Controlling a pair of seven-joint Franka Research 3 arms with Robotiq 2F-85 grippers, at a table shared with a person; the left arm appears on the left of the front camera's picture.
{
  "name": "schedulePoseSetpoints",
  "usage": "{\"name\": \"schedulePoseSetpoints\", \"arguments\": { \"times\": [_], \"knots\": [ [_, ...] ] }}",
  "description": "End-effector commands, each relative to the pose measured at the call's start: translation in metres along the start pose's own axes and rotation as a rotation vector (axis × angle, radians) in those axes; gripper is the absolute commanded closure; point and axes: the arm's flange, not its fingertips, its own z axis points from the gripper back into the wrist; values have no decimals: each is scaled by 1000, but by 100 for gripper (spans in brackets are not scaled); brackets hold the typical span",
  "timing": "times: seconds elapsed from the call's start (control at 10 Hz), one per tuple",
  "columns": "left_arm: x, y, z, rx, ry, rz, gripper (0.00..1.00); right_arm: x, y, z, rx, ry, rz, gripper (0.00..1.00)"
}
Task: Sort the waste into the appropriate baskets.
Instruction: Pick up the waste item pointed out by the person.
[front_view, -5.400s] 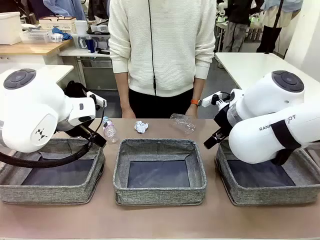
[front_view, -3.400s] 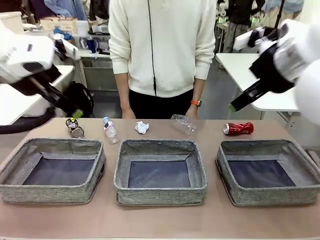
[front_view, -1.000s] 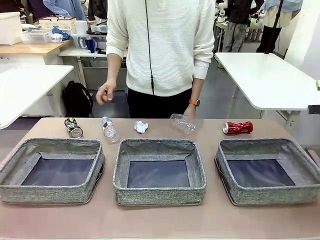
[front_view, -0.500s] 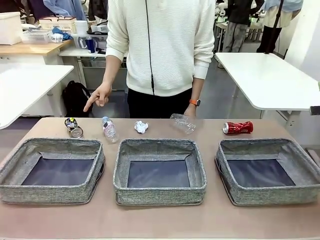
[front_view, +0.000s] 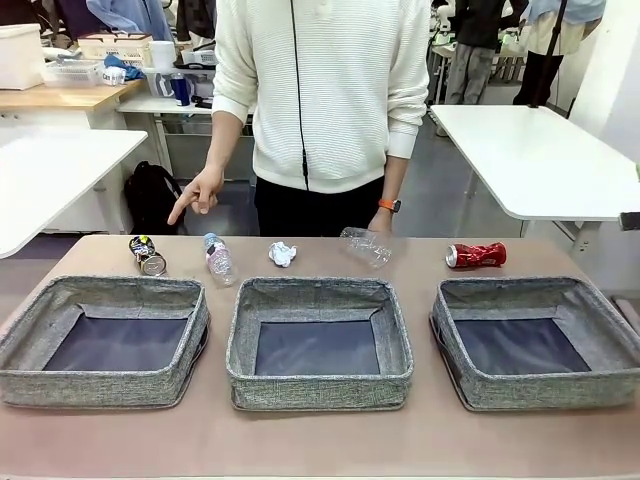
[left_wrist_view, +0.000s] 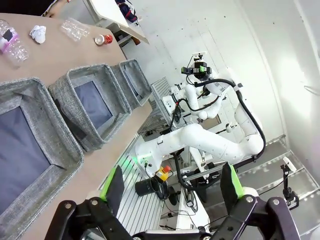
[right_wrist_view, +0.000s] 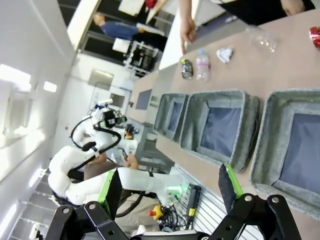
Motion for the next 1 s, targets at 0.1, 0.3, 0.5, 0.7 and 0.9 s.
{"name": "schedulePoseSetpoints", "arguments": {
  "times": [0.1,0.3,0.5,0.7,0.9],
  "knots": [
    [2,-1,0,-20,-8,-25,0,4,3,0,12,-5,-7,0],
    [0,0,0,0,0,0,0,4,3,0,12,-5,-7,0],
    [41,16,-56,484,216,-64,0,4,3,0,12,-5,-7,0],
    [87,32,-100,681,282,1,0,4,3,0,12,-5,-7,0],
    [137,51,-110,938,114,45,0,4,3,0,12,-5,-7,0]
  ]
}}
